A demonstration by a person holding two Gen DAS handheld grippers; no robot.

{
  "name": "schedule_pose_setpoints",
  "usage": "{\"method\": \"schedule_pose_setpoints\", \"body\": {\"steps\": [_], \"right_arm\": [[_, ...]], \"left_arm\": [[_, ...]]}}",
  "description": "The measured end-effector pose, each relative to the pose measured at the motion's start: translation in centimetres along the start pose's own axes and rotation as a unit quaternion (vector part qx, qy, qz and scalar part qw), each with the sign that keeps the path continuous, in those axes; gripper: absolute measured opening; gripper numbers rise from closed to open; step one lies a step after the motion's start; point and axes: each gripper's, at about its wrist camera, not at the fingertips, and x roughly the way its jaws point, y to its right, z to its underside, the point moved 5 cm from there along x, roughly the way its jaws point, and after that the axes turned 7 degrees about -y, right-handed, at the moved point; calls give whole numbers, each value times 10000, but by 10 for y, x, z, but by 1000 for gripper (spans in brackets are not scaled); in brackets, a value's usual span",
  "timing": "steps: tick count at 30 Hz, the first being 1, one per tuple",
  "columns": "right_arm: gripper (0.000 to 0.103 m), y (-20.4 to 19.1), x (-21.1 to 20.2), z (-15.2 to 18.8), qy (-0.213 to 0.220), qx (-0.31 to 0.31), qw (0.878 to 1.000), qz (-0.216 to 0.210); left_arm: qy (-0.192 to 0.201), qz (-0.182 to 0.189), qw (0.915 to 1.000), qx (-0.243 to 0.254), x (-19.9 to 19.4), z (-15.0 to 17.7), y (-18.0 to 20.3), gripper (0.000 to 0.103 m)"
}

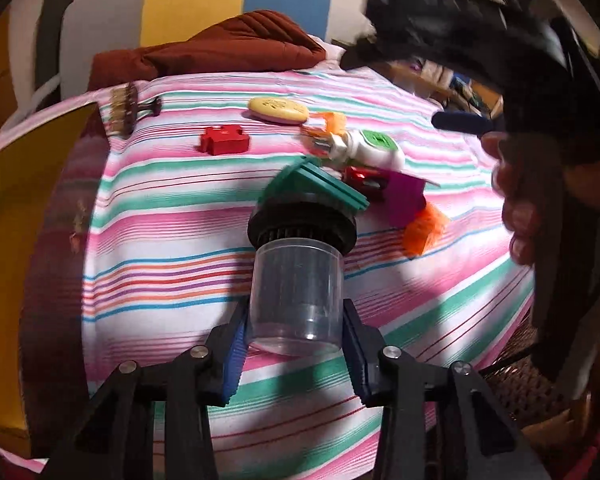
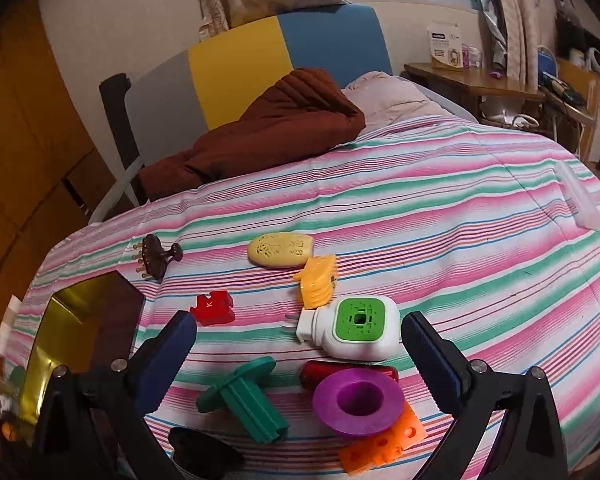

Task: Organize rigid objects
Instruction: 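Grasp the clear cup with black lid with the left tool, then release the clear cup in the gold tray while the right tool grasps the teal spool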

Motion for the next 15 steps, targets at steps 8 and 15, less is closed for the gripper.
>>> {"method": "schedule_pose_setpoints", "body": {"steps": [8,15], "right_arm": [[103,-26,4,8,-151,-656,9974,-252],[74,-45,15,21,-434,-1154,9919,-302]], "left_arm": [[317,79,9988,-378,-30,0,-22,43],[657,198,9950,-727,-63,4,-45,43]]}}
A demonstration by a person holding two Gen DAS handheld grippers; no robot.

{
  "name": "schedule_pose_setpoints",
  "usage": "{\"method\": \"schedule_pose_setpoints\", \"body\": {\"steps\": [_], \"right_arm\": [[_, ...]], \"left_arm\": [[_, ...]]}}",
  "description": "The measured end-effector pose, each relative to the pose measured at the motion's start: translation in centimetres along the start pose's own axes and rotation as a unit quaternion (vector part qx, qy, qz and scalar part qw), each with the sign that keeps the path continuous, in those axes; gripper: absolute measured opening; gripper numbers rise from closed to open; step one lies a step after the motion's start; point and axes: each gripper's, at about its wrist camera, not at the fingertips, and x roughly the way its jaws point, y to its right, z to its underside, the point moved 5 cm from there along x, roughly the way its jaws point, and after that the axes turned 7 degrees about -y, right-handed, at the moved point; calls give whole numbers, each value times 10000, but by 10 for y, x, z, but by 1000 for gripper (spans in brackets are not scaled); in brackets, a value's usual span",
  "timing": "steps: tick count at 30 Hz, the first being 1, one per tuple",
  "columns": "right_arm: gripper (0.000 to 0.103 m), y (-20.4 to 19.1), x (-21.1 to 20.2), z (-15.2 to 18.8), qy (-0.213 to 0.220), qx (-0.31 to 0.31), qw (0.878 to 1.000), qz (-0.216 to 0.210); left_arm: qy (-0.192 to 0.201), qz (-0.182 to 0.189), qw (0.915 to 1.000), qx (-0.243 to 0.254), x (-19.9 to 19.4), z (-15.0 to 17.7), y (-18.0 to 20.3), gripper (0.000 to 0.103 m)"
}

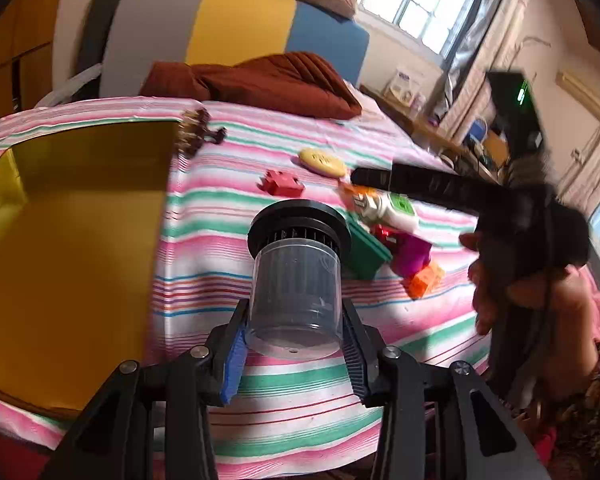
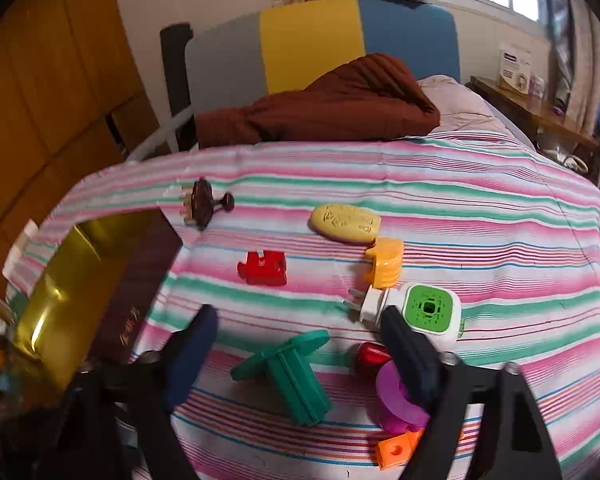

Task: Organize rigid objects
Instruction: 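Release the clear cup in the gold tray while the right tool grasps the teal spool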

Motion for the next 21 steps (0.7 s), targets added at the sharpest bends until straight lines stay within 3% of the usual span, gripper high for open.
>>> {"method": "schedule_pose_setpoints", "body": {"steps": [9,14,21], "right_arm": [[72,-12,25,12,-612,-326,9976,-43],[72,-25,46,30,-1155,-852,9893,277],[72,-18,56,36,-1429,-728,9867,274]], "left_arm": [[480,-91,9982,-355,-42,-2,-34,43],[586,-190,9962,-611,-55,1,-58,43],[698,-312,9927,-934,-69,7,-92,43]]}}
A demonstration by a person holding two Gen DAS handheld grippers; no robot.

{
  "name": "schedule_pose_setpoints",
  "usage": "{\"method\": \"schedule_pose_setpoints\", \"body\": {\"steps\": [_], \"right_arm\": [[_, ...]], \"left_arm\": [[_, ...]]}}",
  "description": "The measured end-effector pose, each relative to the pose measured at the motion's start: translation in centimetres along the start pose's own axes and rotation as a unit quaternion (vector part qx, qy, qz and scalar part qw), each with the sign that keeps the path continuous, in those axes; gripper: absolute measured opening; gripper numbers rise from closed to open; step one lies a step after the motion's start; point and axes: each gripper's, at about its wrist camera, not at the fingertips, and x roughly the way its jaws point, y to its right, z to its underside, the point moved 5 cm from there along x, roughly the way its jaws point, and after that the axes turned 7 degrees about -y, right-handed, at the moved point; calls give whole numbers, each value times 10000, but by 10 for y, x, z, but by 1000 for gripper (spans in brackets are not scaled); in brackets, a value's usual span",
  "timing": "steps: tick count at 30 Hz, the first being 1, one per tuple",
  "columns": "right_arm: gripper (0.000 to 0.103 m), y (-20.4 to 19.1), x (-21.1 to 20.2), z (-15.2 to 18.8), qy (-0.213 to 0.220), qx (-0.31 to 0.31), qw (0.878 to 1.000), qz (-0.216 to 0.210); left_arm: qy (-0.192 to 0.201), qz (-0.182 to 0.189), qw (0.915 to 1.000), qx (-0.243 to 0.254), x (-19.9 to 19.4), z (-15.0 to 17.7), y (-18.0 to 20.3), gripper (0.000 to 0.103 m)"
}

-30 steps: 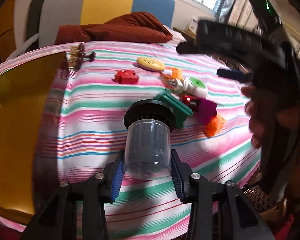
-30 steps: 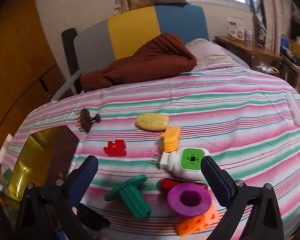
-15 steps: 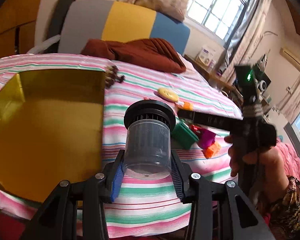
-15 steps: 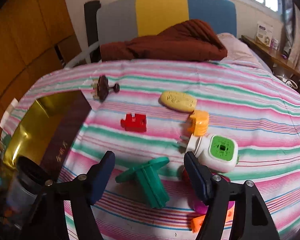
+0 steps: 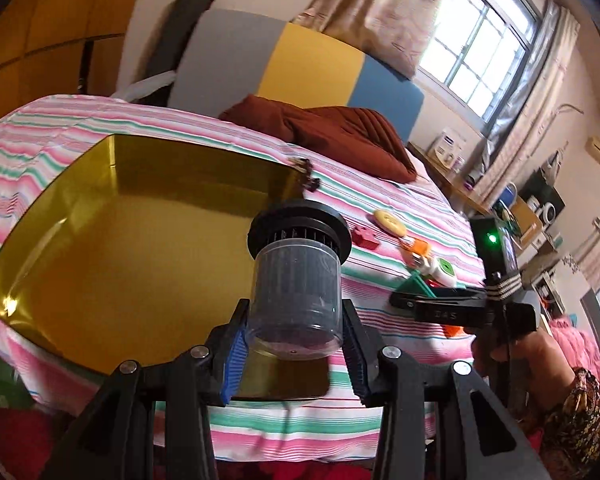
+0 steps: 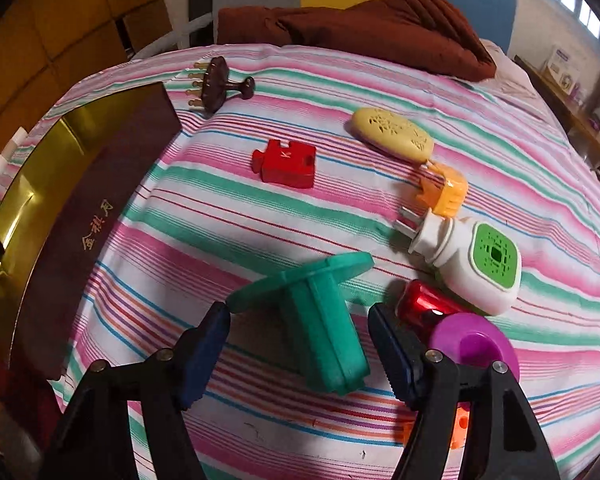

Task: Organize rigid objects
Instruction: 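Release the clear cup in the gold tray while the right tool grasps the teal spool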

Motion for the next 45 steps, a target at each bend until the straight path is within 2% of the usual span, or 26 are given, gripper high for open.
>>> {"method": "schedule_pose_setpoints", "body": {"steps": [4,5,6,8,23,32,36,40,45], "right_arm": [[71,4,3,2,-101,21,9999,58],[62,4,3,2,-112,12,9999,77],[46,4,4,2,-117,12,9999,70],[31,4,1,0,-69,35,10000,12],[31,6,-9,-4,224,152,9995,-191],[31,11,-11,-6,265,319,9990,-194],[31,13,-11,-6,267,329,9990,-165],[31,14,-11,-6,289,366,9988,-144],[31,16,-12,-6,301,399,9987,-124]], "left_arm": [[50,-119,9997,-222,-5,0,-23,43],[61,-165,9994,-287,-6,1,-31,43],[60,-203,9992,-333,-6,1,-36,43],[57,-288,9984,-483,-9,1,-51,43],[24,-859,9901,-1110,-13,-1,-140,43],[144,-1597,9820,-999,-15,-11,-170,43],[43,-1647,9814,-986,-12,-15,-175,44],[259,-1505,9812,-1178,-22,-14,-178,44],[301,-1395,9865,-799,-22,-37,-168,38]]}}
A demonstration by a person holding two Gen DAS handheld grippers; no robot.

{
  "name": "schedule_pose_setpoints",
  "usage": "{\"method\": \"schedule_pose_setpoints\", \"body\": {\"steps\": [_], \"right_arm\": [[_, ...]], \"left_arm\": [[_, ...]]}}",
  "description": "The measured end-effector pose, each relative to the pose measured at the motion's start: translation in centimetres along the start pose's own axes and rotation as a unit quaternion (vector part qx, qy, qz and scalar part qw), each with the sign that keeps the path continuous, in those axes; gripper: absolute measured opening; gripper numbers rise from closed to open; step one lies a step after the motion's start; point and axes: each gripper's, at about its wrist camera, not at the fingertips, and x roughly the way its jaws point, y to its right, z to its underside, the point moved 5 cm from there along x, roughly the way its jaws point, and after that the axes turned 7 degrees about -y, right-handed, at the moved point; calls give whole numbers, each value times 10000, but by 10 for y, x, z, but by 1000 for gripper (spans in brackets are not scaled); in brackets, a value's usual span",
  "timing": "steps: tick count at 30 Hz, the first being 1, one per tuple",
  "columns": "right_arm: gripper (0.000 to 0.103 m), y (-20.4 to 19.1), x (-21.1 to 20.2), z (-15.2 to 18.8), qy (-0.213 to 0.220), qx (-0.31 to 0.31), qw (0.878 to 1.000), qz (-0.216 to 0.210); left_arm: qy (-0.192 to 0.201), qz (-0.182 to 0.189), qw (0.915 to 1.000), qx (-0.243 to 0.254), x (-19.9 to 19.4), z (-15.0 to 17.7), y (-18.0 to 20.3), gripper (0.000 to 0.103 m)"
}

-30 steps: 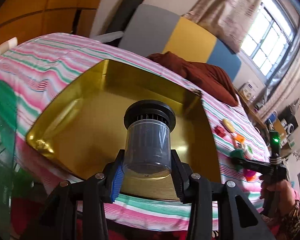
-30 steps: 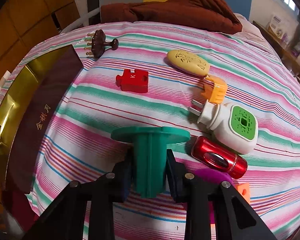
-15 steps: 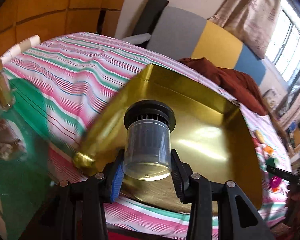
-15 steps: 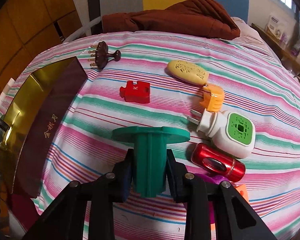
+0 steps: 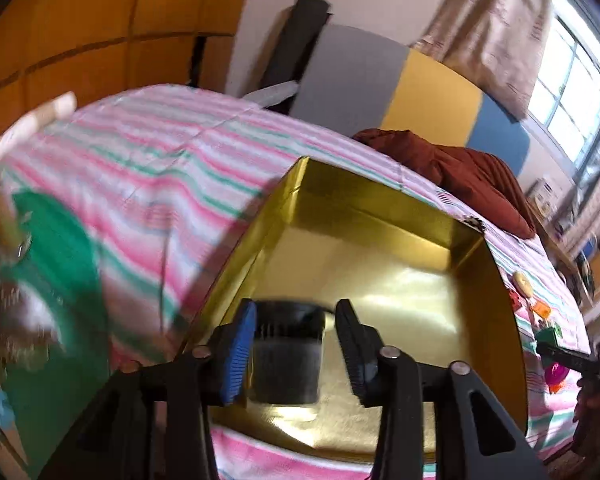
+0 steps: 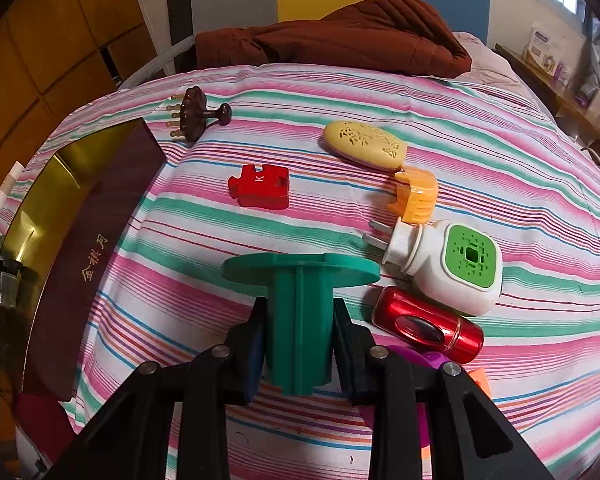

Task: Organize rigid objects
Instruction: 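Release the clear cup in the gold tray while the right tool grasps the teal spool, then carry the teal spool into the gold tray and open the right tool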

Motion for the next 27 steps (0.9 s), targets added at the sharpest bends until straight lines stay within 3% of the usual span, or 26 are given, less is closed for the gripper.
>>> {"method": "schedule_pose_setpoints", "body": {"steps": [5,6,12,20,27], "right_arm": [[31,2,-7,-1,156,44,9999,-35],[31,3,-7,-1,161,61,9998,-34],[31,2,-10,-2,235,31,9997,30],[31,-10,-39,-6,915,-295,9952,200],[31,-53,-62,-13,1096,-475,9923,-339]], "left_arm": [[255,124,9996,-56,-18,-6,9,42],[255,71,9996,-66,-19,-3,10,48],[95,141,9998,-128,-19,31,15,49],[263,98,9993,249,-34,54,32,49],[257,83,9985,471,-37,66,41,50]]}}
